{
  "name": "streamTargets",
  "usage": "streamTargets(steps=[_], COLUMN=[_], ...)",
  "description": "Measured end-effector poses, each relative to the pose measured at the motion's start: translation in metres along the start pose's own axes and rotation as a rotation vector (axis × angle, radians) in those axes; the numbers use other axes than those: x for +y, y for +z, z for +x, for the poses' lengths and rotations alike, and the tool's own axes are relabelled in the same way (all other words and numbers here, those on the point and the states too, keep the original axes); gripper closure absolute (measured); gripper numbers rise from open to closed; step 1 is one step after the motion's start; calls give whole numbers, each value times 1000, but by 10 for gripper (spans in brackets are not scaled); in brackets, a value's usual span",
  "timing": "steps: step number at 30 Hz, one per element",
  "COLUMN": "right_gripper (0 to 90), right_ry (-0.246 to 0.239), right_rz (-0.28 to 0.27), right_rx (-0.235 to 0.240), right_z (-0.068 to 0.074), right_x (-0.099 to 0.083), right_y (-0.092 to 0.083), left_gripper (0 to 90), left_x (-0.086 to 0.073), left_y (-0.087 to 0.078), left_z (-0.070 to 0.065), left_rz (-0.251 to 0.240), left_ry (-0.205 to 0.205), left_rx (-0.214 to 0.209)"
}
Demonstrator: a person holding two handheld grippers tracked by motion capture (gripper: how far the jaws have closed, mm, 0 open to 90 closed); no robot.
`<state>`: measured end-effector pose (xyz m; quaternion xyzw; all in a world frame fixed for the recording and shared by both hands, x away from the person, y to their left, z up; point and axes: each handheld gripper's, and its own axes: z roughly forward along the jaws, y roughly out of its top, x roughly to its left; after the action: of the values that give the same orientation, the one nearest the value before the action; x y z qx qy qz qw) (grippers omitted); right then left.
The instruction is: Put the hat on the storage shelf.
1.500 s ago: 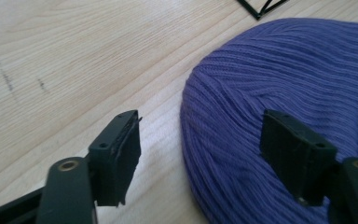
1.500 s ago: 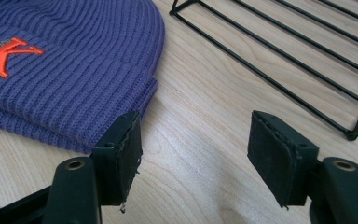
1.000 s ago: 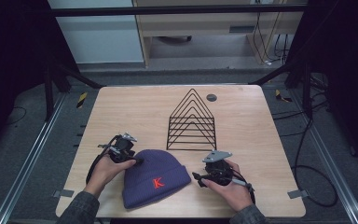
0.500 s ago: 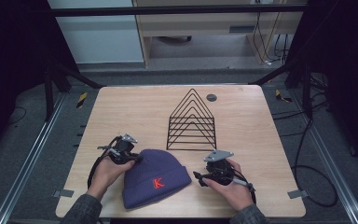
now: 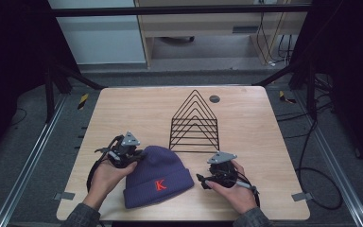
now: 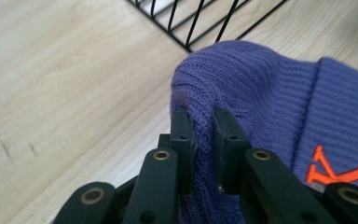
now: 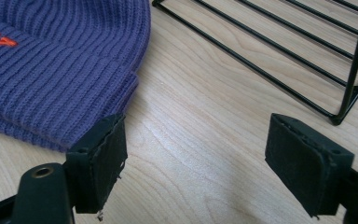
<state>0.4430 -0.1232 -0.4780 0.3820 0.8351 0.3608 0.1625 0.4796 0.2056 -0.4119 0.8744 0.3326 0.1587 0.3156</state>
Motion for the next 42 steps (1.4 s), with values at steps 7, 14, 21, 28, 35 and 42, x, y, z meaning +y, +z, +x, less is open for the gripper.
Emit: streamTargets(steps=[7,14,21,28,35,42], right_gripper=[186,172,167,164,162,162], right_ry=[8,4,1,-4,-4,-2], right_rz=[-9,-7,-10,-9,-9,-10], right_rx=[-3,-8,-10,-13,-13,-12], right_z=[0,0,0,0,0,0], right_x=[0,0,0,0,0,0], right_y=[-1,-1,-1,0,0,0], left_gripper=[802,802,803,806,807,807], left_x=[9,20,28,32,34,37], left_y=[-14,-28,-39,-47,-56,-66], left_z=[-8,-17,-22,-23,-23,-20], left_rz=[-30,-59,-84,-104,-117,-132], left_ry=[45,91,117,125,132,136], left_rx=[1,-1,-5,-5,2,10])
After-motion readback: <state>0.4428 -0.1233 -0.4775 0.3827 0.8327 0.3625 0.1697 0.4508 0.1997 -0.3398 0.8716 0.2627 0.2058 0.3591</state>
